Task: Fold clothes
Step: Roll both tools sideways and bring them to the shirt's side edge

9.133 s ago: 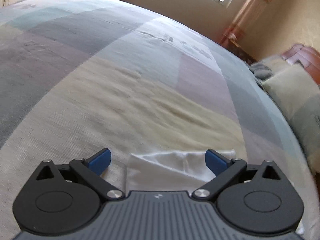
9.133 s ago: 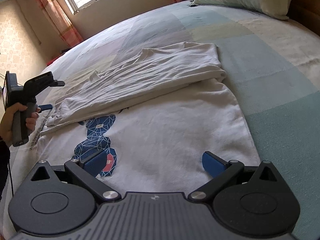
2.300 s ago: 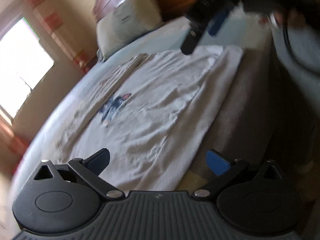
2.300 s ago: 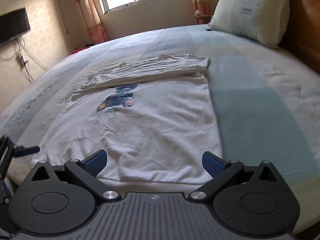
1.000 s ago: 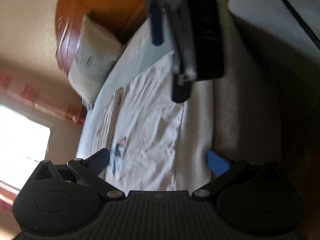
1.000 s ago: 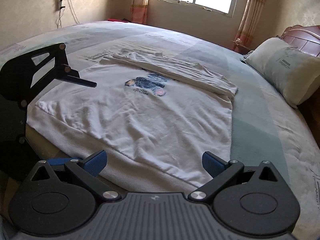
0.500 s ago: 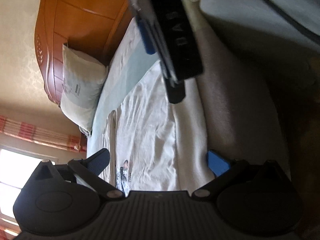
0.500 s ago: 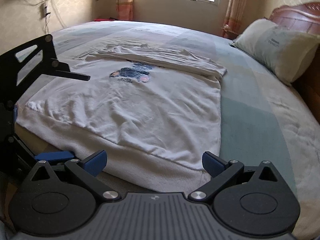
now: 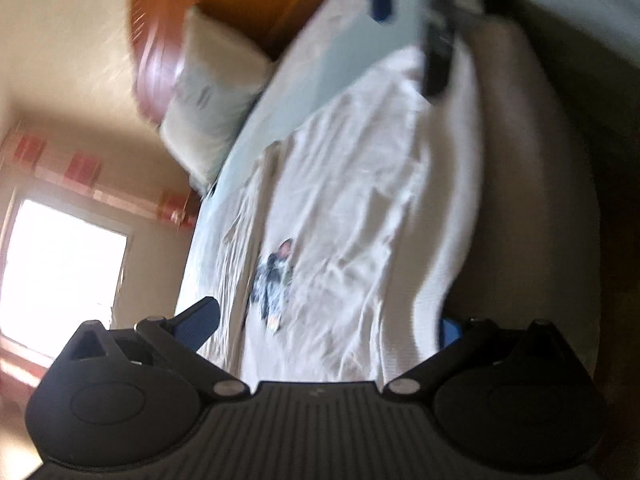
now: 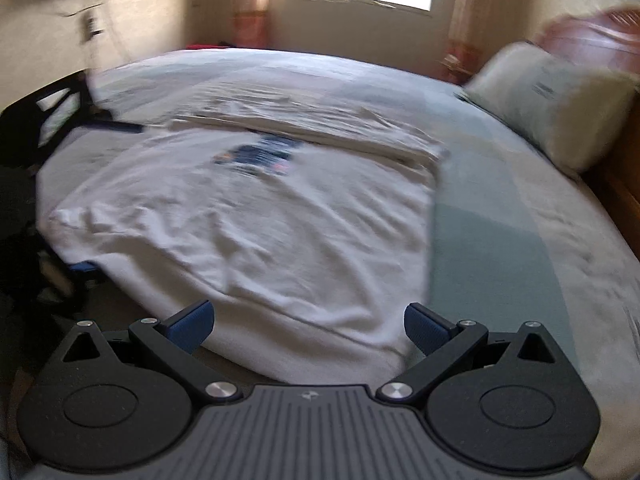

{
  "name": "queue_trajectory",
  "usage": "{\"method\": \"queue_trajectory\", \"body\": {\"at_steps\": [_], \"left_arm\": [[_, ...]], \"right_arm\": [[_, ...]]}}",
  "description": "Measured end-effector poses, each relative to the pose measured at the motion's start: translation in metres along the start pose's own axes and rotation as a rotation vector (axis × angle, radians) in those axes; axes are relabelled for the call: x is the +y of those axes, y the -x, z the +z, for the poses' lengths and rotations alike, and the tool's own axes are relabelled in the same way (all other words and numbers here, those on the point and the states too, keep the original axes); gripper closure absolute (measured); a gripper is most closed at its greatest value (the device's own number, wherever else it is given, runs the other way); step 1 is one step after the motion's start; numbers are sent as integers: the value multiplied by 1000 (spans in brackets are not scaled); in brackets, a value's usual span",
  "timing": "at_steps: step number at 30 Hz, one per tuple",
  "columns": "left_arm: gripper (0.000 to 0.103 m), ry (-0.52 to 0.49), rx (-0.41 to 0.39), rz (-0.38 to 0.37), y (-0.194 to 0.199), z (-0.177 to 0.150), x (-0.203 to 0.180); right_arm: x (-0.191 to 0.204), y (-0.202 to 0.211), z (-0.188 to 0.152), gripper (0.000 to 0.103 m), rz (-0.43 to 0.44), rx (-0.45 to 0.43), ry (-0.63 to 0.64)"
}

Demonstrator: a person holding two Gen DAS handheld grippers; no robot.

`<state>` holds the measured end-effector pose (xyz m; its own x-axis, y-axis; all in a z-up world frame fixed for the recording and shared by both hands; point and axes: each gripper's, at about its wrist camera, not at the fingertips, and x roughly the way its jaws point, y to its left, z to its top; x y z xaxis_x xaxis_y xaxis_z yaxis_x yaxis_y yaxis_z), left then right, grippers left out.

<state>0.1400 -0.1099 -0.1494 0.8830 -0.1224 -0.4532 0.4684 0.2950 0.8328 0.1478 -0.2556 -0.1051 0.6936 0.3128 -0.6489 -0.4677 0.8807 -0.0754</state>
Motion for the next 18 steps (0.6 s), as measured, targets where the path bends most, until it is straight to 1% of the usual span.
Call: {"method": "queue_trajectory", "body": {"at_steps": [3, 4, 5, 8, 9, 11, 12, 16, 17, 18], "left_arm": [[0, 57, 20, 11, 1, -4, 9], [0, 77, 18, 11, 2, -5, 12], [0, 91, 19, 10, 5, -5, 15], [0, 123, 18, 11, 10, -5, 21], [0, 132, 18, 6, 13, -7, 20], [0, 152, 15, -7, 19, -10, 20], [0, 161, 16, -19, 20, -13, 20], [0, 146, 22, -108, 26, -19, 13], [0, 130, 18, -110, 25, -18, 8], [0, 121, 19, -104, 22, -16, 4]], "right_arm": [[24, -9, 9, 0, 83, -19, 108], [33, -13, 12, 0, 103, -20, 147], [43, -21, 14, 0, 101, -12, 194], [71, -45, 17, 0, 43, 0, 327], [78, -52, 16, 0, 6, -1, 371], [89, -63, 13, 0, -105, -24, 466], [91, -64, 13, 0, -127, -52, 486], [97, -60, 15, 0, -251, -128, 549], [98, -58, 15, 0, -274, -146, 563], [98, -56, 15, 0, -278, -158, 569]]}}
